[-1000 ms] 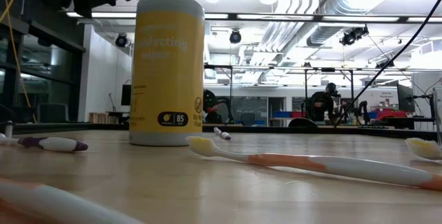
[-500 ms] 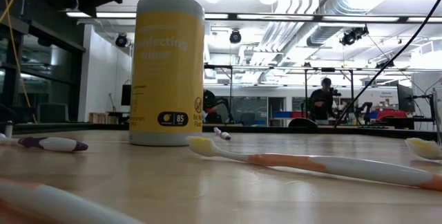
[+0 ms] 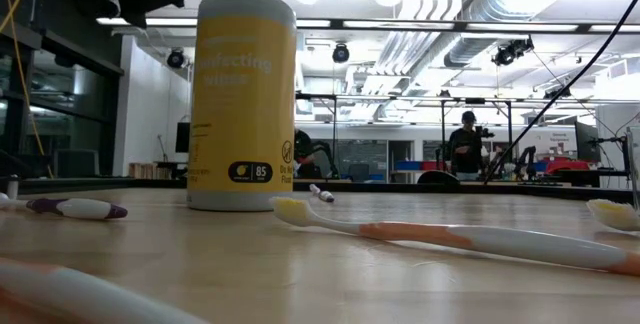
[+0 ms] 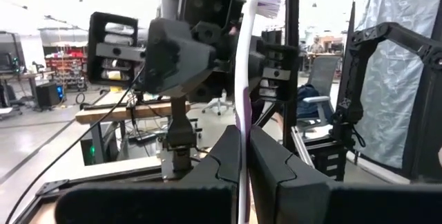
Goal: Pick & Place toothbrushing station
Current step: Put the top left purple toothbrush in the bottom section of the transparent organizer
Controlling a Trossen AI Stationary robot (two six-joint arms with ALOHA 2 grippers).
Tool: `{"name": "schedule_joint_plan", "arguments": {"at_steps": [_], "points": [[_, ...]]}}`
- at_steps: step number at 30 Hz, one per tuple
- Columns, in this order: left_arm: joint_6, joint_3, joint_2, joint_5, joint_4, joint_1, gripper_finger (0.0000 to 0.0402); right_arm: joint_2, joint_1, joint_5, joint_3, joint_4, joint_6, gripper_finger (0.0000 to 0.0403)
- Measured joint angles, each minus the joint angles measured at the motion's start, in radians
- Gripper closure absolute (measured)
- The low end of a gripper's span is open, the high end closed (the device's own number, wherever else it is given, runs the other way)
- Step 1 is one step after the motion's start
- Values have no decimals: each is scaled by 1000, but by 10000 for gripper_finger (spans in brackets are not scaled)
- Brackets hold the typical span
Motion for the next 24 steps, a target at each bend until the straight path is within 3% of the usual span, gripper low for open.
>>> {"name": "schedule_joint_plan", "arguments": {"at_steps": [11, 24], "points": [[32, 0, 0, -49, 5, -44, 399, 0, 0, -29, 0, 37, -6, 283], [12, 17, 13, -33, 20, -45, 399, 0, 0, -29, 0, 45, -8, 283]]}}
